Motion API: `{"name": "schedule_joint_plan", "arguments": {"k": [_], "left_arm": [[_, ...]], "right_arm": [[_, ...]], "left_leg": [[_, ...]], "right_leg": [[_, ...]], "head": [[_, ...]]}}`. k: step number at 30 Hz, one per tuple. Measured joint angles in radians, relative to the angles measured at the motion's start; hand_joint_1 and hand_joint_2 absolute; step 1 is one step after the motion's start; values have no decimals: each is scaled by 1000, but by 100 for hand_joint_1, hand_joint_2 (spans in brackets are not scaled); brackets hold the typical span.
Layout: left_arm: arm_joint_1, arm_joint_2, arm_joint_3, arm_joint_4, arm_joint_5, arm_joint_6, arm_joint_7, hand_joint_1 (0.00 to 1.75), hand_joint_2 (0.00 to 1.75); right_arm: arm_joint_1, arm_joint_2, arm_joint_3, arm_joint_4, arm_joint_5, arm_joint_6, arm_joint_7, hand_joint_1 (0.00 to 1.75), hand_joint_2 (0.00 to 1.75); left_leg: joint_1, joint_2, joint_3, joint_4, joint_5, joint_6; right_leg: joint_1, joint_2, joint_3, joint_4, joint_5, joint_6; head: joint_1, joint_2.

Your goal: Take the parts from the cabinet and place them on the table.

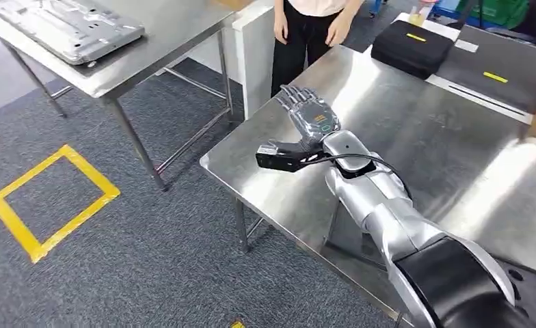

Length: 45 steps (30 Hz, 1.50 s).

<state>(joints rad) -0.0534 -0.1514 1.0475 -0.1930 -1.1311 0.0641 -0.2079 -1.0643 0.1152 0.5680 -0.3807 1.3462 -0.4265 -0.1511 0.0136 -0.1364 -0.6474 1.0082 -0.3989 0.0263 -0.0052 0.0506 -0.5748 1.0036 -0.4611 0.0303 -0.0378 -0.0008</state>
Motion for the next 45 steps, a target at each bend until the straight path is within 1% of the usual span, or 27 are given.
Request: {"name": "schedule_joint_plan", "arguments": {"k": [1, 2, 4, 6, 8, 9, 11, 12, 13, 17, 18, 19, 20, 23, 25, 27, 28, 32, 33, 35, 37, 38, 40, 41, 42, 43, 45], "left_arm": [[3, -1, 0, 0, 0, -1, 0, 0, 0], [3, 3, 0, 0, 0, -1, 0, 0, 0], [3, 1, 0, 0, 0, -2, 0, 0, 0], [-2, 2, 0, 0, 0, -2, 0, 0, 0], [0, 2, 0, 0, 0, -2, 0, 0, 0], [0, 2, 0, 0, 0, -2, 0, 0, 0], [0, 5, 0, 0, 0, -2, 0, 0, 0], [-1, 5, 0, 0, 0, -2, 0, 0, 0], [-4, 4, 0, 0, 0, -2, 0, 0, 0], [-4, 5, 0, 0, -5, -3, -1, 0, 0], [-2, 3, 0, 0, -6, -3, -1, 0, 0], [-3, 1, 0, 0, -6, -3, -2, 0, 0], [-5, 3, 0, 0, -8, -3, -2, 0, 0], [-6, 3, 0, 0, -9, -3, -2, 0, 0], [-3, 2, 0, 0, -9, -5, -2, 0, 0], [-3, 1, 0, 0, -9, -5, -2, 0, 0], [-4, 2, 0, 0, -11, -8, -2, 0, 0], [4, 2, 0, 0, -13, -10, 1, 0, 0], [5, 4, 0, 0, -13, -11, 3, 0, 0], [2, 2, 0, 1, -15, -11, 3, 0, 0], [-2, 3, 0, 1, -17, -11, 3, 0, 0], [0, 3, 0, 1, -17, -11, 4, 0, 0], [1, 3, 0, 1, -19, -10, 8, 0, 0], [1, 4, 0, 0, -19, -10, 9, 0, 0], [0, 5, 0, 0, -19, -9, 9, 0, 0], [-3, 6, 0, 0, -20, -9, 10, 0, 0], [-6, 5, 0, 0, -21, -10, 12, 0, 0]], "right_arm": [[0, 0, 0, 0, 0, 0, 0, 0, 0], [-2, 3, 0, 0, 1, 0, 0, 0, 0], [-8, 10, 1, -2, 2, 0, 0, 0, 0], [-8, 9, 2, -2, 3, 2, 0, 0, 0], [-4, 8, 2, -2, 3, 3, 0, 0, 0], [-4, 8, 2, -2, 4, 3, 0, 0, 0], [-6, 8, 3, -2, 4, 3, 0, 0, 0], [-9, 8, 3, -2, 4, 3, 0, 0, 0], [-13, 8, 3, -2, 4, 3, 0, 0, 0], [-18, 14, 3, -3, 6, 7, 1, 0, 0], [-18, 14, 4, -3, 8, 8, 1, 0, 0], [-20, 13, 4, -3, 8, 8, 1, 0, 0], [-20, 12, 4, -3, 8, 9, 2, 0, 0], [-5, 3, 5, -2, 8, 12, 3, 0, 0], [-2, -1, 5, -2, 8, 12, 4, 0, 0], [-6, -2, 5, -3, 8, 12, 4, 0, 0], [-5, -5, 5, -2, 8, 12, 5, 0, 0], [-4, 3, 6, -3, 7, 11, 5, 0, 0], [-6, 6, 6, -3, 7, 11, 6, 0, 0], [-6, 10, 6, -3, 8, 11, 6, 0, 0], [-1, 7, 6, -3, 7, 11, 6, 0, 0], [1, 6, 6, -3, 7, 11, 6, 0, 0], [3, 6, 6, -3, 8, 11, 6, 0, 0], [3, 7, 6, -3, 8, 11, 6, 0, 0], [2, 8, 6, -3, 8, 11, 6, 0, 0], [2, 9, 6, -3, 10, 11, 6, 0, 0], [1, 8, 6, -3, 11, 12, 6, 0, 0]], "left_leg": [[4, -10, -1, -4, 3, -8], [0, -12, -6, -2, 1, -14], [-6, 93, -37, 72, -49, -18], [2, 122, -117, 236, -124, -27], [8, 125, -161, 319, -141, -35], [11, 129, -149, 292, -117, -38], [16, 152, -63, 135, -38, -42], [16, 195, -11, 50, -10, -39], [3, 234, 11, 7, -21, -42], [-1, 171, 5, 5, -16, -11], [6, 162, 12, -2, -11, -3], [4, 151, 12, -3, -8, 4], [4, 142, 10, -3, -7, 9], [3, 95, 8, -3, -7, 13], [4, 66, 9, -1, -7, 12], [7, 41, 9, 3, -7, 8], [1, 31, 5, 8, -9, -1], [7, 2, -3, -2, 0, -26], [11, 12, -6, 6, -7, -28], [4, 98, -50, 105, -70, -35], [7, 124, -133, 273, -142, -39], [7, 127, -154, 315, -151, -40], [7, 130, -123, 258, -107, -37], [6, 137, -75, 172, -67, -32], [4, 159, -22, 82, -34, -26], [-7, 217, 15, 14, -34, -18], [-11, 192, 12, 14, -30, -9]], "right_leg": [[6, -9, 2, 0, 1, -7], [-14, -22, 7, -12, 8, -19], [-13, -41, 10, -14, 9, -39], [-7, -68, 12, -14, 7, -45], [-6, -93, 12, -14, 5, -46], [-6, -105, 12, -13, 4, -47], [-7, -129, 15, -12, -1, -40], [-6, -140, 19, -11, -6, -33], [10, -146, 17, -5, -12, -25], [17, -189, 28, -10, -21, -6], [10, -164, 16, 3, -32, 0], [4, -104, -1, 50, -58, -4], [3, -78, -38, 129, -91, -11], [-1, -56, -140, 320, -145, -8], [-3, -52, -112, 241, -100, 11], [-15, -16, -25, 52, -23, 32], [-18, 15, -14, 16, -17, 29], [-10, -24, -3, 10, -5, -8], [-21, -35, 1, 3, 1, -18], [-14, -49, 3, 1, -1, -36], [-4, -73, 3, 1, -3, -41], [-1, -85, 3, 2, -5, -42], [2, -107, 4, 2, -7, -44], [3, -117, 5, 2, -7, -44], [5, -127, 7, 2, -9, -45], [12, -137, 9, 2, -12, -42], [21, -152, 8, 3, -16, -34]], "head": [[3, 0], [1, 0], [-11, 0], [-10, 0], [-11, 0], [-12, 0], [-11, 0], [-13, 0], [-15, 0], [-3, 0], [-1, 0], [-3, 0], [0, 0], [2, 0], [3, 0], [3, 0], [5, 0], [4, 0], [3, 0], [-13, 0], [-13, 0], [-14, 0], [-14, 0], [-15, 0], [-14, 0], [-15, 0], [-9, 0]]}}
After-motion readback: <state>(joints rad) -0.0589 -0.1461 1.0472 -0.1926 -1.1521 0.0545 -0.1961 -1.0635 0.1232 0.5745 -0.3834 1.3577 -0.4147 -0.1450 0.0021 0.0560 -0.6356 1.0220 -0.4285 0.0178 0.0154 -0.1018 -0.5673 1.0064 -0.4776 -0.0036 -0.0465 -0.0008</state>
